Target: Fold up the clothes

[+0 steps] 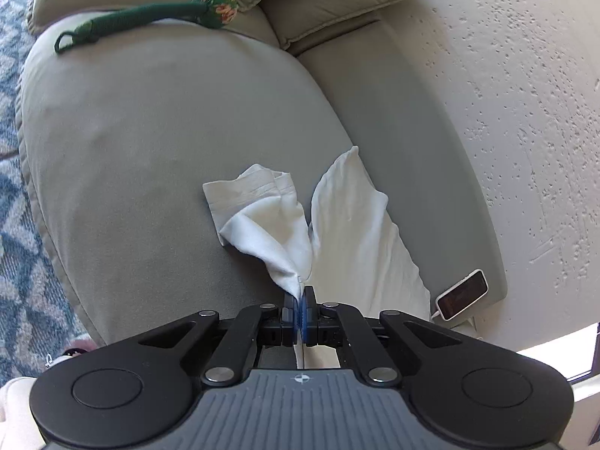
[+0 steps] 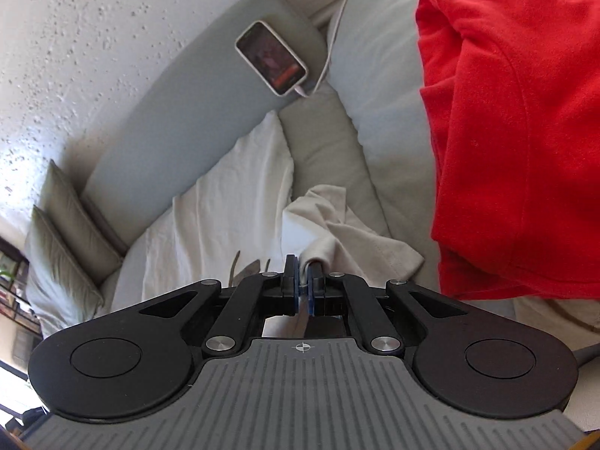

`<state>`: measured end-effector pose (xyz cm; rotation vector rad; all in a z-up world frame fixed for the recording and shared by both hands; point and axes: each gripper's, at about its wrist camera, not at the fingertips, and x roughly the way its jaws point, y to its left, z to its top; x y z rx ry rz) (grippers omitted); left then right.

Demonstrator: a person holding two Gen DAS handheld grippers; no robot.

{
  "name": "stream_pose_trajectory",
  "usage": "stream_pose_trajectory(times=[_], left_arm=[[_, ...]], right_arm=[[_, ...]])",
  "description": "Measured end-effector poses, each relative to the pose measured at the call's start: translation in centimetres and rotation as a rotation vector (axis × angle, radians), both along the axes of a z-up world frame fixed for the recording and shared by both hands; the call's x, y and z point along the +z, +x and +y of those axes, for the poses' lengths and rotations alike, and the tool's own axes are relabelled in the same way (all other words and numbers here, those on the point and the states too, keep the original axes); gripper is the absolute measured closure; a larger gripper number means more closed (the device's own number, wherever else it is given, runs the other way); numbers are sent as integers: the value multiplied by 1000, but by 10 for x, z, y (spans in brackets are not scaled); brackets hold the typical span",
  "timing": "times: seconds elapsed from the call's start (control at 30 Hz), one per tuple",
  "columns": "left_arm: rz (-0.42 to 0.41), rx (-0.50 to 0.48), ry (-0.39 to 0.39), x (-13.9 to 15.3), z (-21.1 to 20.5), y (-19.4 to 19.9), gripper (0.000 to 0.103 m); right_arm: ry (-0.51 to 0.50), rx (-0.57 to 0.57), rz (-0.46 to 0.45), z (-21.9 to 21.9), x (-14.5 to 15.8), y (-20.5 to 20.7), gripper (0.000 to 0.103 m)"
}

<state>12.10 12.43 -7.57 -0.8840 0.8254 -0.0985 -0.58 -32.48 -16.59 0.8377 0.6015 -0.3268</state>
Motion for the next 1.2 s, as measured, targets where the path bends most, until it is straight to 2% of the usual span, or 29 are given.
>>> stream_pose_trajectory(times=[0.13,0.23,0.27,0.33,0.37,0.43,0.53,0.6,0.67,0.77,0.9,1.0,1.2], left_arm=[[5,-32,74,6,-8,-7,103],[65,-49,163,0,-14,-2,99],[82,-55,193,-2,-16,-2,97],[94,-63,234,-2,-18,-9,76],[98,-71,251,-1,-19,-14,71],[78,-112,289,7,-25,-30,66],[-14,-209,366,20,-47,-54,57],[-76,-293,380,24,-67,-64,57],[-114,-374,400,22,-87,-71,56],[-129,-419,438,12,-111,-78,54],[-113,-430,490,-5,-129,-89,50],[-126,-413,556,-13,-136,-97,43],[-157,-406,624,-24,-140,-106,41]], right_arm=[[-61,19,11,6,17,-7,99],[-109,39,61,11,20,-6,98],[-115,45,88,12,18,-4,92],[-88,49,124,9,12,-7,85],[-72,53,129,9,10,-12,72],[-42,61,141,8,6,-20,56],[15,89,125,10,0,-37,56],[57,117,103,15,-5,-48,55],[95,152,79,24,-12,-56,55],[114,203,65,42,-25,-59,55],[84,260,67,63,-29,-56,55],[30,292,62,72,-24,-56,48],[-52,315,66,82,-20,-55,48]])
